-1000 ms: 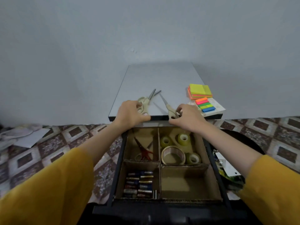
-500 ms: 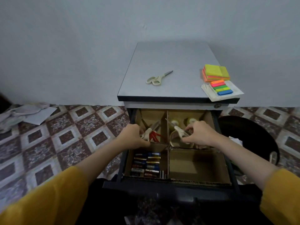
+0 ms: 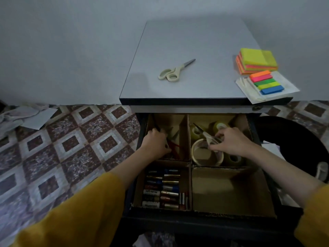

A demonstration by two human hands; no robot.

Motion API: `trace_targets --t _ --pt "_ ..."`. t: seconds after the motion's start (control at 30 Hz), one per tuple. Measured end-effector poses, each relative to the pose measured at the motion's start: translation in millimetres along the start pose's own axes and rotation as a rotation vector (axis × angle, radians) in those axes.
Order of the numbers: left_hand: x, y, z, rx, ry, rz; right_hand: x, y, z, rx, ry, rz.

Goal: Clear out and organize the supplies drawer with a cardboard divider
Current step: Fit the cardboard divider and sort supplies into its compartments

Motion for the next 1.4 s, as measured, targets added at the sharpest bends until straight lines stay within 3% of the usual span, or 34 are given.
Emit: trace_targets --t 0.3,0.67,0.77,0.9,1.03,1.17,1.4 --pt "-7.9 9.6 -1.1 -0.159 0.399 0.090 -4.9 0.1 0.6 -0.002 0.046 0.026" --pt "0.7 16.0 6.6 -0.034 0.349 0.187 3.7 -11.3 -0.5 0.004 0.110 0.044" --pt "5.6 9.2 3.0 -0.163 0.207 0.209 10.0 -17.5 -1.4 0.013 0.146 0.028" --pt "21.9 -14.0 -3.8 -0.514 0.133 0.225 23.7 -28.3 -10.0 -0.050 0.137 -0.036" --pt "35.5 -26.3 3.1 -0.427 -0.162 0.076 41.9 -40.2 -6.5 0.023 0.187 -0.058" --pt "37.4 -24.5 7.1 -0.375 -0.255 0.008 66.9 -46.1 2.1 0.052 0.191 -0.107" --pt "38.9 -26.0 1.9 -0.298 -0.192 -0.021 110.7 -26.0 20.0 0.070 0.040 -0.122"
Point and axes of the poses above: each hand's wrist, its own y-axis towards the middle knuckle, its own z-axis out of the palm, x = y × z, the point moved 5 cm from there along y, towards the middle knuckle, and after that the axes turned 12 degrees about y, right-handed, at the moved point
